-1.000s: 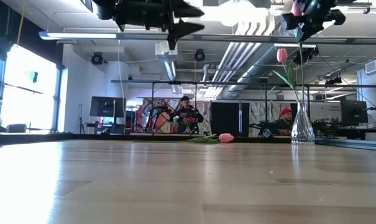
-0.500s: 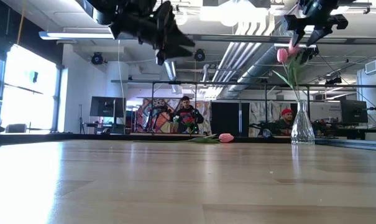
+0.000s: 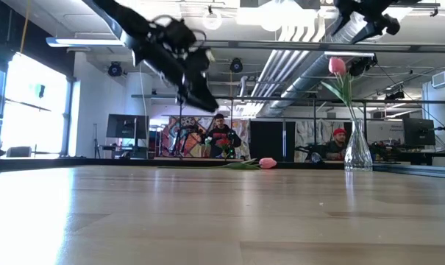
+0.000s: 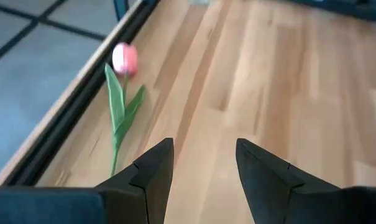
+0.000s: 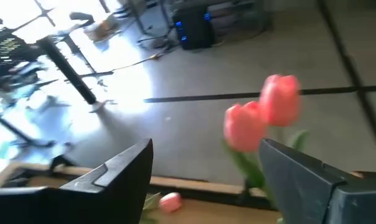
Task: Sort flowers into vase by color
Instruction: Put the pink flower into the top transparent vase
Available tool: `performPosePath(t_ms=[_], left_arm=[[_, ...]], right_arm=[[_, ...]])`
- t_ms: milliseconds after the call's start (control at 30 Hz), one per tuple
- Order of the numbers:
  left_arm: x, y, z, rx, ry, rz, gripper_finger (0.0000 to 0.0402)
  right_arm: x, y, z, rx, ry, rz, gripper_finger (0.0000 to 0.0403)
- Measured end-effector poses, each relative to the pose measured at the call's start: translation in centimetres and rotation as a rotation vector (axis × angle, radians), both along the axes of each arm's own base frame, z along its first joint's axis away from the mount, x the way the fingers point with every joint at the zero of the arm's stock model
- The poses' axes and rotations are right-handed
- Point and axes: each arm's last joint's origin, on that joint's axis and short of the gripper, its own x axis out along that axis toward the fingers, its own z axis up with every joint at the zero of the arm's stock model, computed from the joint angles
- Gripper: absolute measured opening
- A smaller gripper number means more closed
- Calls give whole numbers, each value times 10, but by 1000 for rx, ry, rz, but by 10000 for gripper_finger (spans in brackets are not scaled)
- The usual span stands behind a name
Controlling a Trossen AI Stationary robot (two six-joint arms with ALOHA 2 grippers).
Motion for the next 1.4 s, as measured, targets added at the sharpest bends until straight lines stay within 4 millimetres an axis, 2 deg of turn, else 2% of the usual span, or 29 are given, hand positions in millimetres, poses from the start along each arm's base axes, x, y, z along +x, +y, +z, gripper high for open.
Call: performPosePath(t_ms=[167, 400, 700, 1000, 1167, 1400], left_arm=[[4, 20, -36, -38, 70, 44, 163], [15, 36, -65, -53, 205, 114, 163], [51, 65, -62, -107, 431, 140, 163], [62, 85, -84, -167, 711, 92, 151], [65, 89, -82, -126, 756, 61, 128], [70, 96, -65, -66, 722, 53, 116]], right_arm=[[5, 7, 1, 24, -46, 98, 270], [15, 17, 1, 47, -81, 179, 251], [21, 25, 0, 61, -92, 230, 227], [23, 31, -5, 104, -54, 263, 200], [24, 32, -5, 104, -53, 266, 189], [24, 32, -5, 108, -52, 273, 181]])
